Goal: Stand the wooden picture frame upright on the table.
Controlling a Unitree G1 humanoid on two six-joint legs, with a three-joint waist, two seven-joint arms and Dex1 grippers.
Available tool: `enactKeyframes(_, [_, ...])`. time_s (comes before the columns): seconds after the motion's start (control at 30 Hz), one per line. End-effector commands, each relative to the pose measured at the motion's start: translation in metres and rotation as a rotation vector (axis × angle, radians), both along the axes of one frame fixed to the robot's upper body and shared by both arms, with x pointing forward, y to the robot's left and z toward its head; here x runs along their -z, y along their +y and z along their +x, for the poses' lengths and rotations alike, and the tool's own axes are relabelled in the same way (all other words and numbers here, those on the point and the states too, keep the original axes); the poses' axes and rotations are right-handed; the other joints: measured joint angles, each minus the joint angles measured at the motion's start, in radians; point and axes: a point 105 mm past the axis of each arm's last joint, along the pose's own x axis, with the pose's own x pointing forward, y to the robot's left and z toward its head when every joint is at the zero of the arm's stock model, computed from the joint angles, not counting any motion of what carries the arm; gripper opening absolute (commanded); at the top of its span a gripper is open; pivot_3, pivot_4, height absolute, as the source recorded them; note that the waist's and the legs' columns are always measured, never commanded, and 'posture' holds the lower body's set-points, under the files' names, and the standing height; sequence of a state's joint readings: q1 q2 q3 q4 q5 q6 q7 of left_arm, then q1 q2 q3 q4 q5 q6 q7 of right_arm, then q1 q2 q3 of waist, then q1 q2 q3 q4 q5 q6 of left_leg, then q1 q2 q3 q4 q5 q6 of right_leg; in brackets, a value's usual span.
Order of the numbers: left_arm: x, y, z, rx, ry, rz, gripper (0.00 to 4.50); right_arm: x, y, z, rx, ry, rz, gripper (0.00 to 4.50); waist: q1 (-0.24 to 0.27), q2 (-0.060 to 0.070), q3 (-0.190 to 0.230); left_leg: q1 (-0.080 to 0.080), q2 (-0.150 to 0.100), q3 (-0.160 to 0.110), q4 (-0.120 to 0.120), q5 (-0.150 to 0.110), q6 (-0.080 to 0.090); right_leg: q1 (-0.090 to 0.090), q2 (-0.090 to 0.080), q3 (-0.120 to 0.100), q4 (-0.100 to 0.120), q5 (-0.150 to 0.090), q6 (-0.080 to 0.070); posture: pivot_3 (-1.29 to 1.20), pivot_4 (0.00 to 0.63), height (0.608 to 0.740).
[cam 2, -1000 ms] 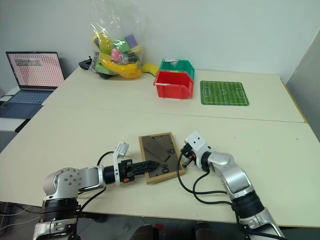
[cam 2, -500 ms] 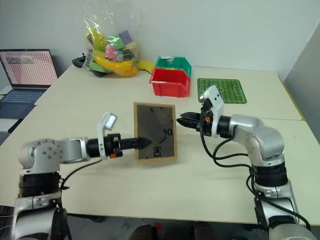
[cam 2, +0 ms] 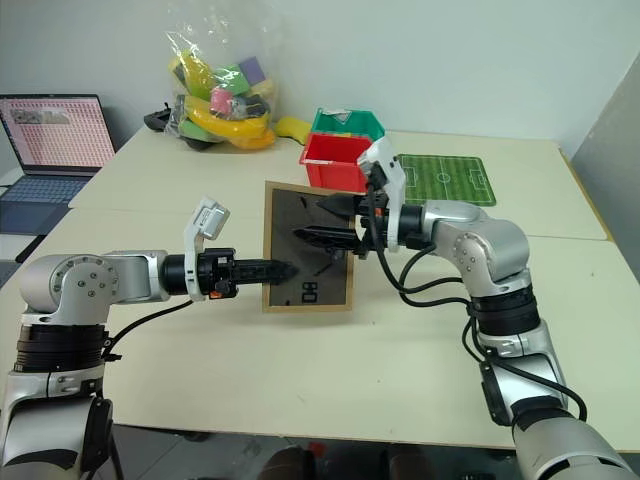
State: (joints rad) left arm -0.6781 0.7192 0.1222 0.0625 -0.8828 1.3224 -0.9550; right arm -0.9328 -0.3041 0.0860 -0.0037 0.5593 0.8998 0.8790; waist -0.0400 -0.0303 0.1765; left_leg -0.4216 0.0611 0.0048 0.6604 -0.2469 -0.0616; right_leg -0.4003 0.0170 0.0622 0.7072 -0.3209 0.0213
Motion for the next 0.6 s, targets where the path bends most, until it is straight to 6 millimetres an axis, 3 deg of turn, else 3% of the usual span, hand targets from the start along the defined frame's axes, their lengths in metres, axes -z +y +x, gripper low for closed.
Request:
enactKeyframes(0.03, [-0.017, -0.005, -0.004, 0.051, -0.075, -0.042, 1.29, -0.006, 0.018, -0.017, -0.086, -0.041, 0.009, 4.44, 0.000, 0.000, 0.000, -0.004, 0.000, 0.001, 0.002, 0.000, 0.000, -0.005, 0.000, 0.001, 0.004, 0.000, 0.000, 0.00, 0.150, 0.740])
enactKeyframes(0.13, [-0.015, -0.005, -0.005, 0.048, -0.068, -0.043, 1.29, -0.006, 0.020, -0.037, -0.187, -0.006, 0.030, 4.44, 0.003, 0.000, 0.000, -0.005, 0.000, 0.000, 0.002, 0.000, 0.000, -0.007, -0.001, 0.000, 0.005, 0.000, 0.000, 0.00, 0.150, 0.740])
enactKeyframes(0.23, [-0.015, -0.003, -0.006, 0.047, -0.057, -0.048, 1.29, -0.007, 0.006, -0.056, -0.271, 0.045, 0.037, 4.44, 0.007, 0.000, 0.000, -0.005, 0.001, 0.000, 0.002, 0.000, 0.000, -0.007, -0.001, 0.000, 0.005, 0.000, 0.000, 0.00, 0.150, 0.740])
enactKeyframes(0.47, [-0.010, -0.003, -0.014, 0.071, -0.011, -0.064, 1.29, -0.007, -0.031, -0.063, -0.249, 0.094, 0.021, 4.44, 0.007, 0.000, 0.000, -0.005, 0.000, 0.000, 0.002, 0.000, 0.000, -0.007, 0.000, 0.000, 0.005, 0.000, 0.000, 0.00, 0.150, 0.740])
enactKeyframes(0.5, [-0.010, -0.003, -0.015, 0.071, 0.002, -0.074, 1.29, -0.006, -0.037, -0.057, -0.188, 0.065, 0.009, 4.44, 0.007, 0.000, 0.000, -0.005, 0.000, 0.000, 0.002, 0.000, 0.000, -0.007, 0.000, 0.000, 0.005, 0.000, 0.000, 0.00, 0.150, 0.740])
enactKeyframes(0.6, [-0.011, -0.005, -0.022, 0.092, 0.080, -0.148, 1.29, 0.009, -0.075, -0.027, 0.135, -0.336, -0.156, 4.44, 0.008, 0.000, 0.000, -0.005, 0.000, 0.000, 0.002, 0.000, 0.001, -0.007, 0.000, 0.000, 0.005, 0.000, 0.000, 0.00, 0.150, 0.740])
